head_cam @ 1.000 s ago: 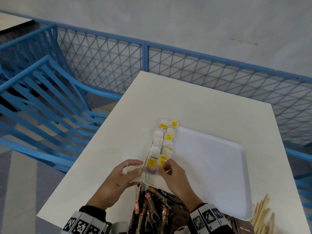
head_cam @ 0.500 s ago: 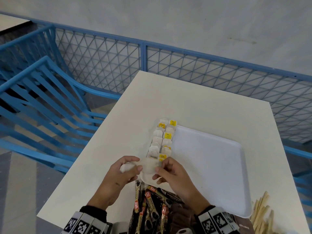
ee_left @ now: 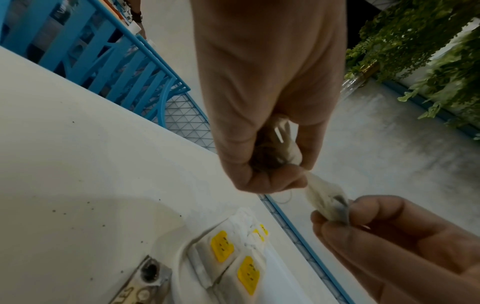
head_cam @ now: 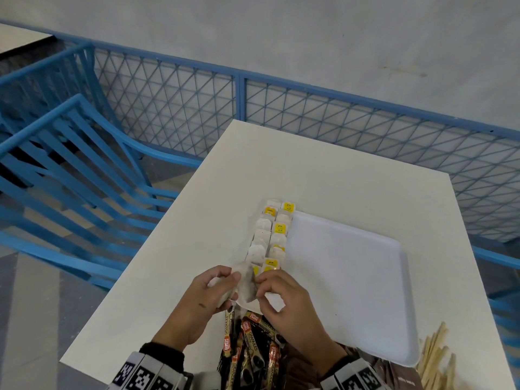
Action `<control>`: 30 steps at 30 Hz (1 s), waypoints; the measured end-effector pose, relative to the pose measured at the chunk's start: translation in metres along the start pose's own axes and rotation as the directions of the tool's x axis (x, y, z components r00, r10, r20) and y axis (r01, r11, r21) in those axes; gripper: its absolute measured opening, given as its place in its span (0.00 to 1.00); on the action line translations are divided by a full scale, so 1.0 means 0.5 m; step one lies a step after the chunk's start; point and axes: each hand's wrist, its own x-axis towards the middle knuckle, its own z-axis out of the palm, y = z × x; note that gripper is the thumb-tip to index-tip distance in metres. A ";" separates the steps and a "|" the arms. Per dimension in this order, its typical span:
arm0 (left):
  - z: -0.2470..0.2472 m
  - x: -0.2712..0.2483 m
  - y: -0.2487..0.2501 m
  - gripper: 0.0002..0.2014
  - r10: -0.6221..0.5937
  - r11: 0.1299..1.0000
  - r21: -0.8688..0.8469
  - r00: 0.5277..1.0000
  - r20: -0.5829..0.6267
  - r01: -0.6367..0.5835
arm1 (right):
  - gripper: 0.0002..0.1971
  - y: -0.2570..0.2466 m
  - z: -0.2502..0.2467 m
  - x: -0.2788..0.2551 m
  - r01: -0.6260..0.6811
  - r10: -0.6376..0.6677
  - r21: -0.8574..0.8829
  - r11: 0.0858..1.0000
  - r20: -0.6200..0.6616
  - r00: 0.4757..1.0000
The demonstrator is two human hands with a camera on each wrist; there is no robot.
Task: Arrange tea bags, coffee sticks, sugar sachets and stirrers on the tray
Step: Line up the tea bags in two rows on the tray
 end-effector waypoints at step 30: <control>-0.064 0.003 -0.017 0.17 0.007 1.000 -0.028 0.998 -0.061 -0.009 | 0.09 0.081 0.055 0.048 -0.718 0.725 -0.100 0.689 0.091 0.683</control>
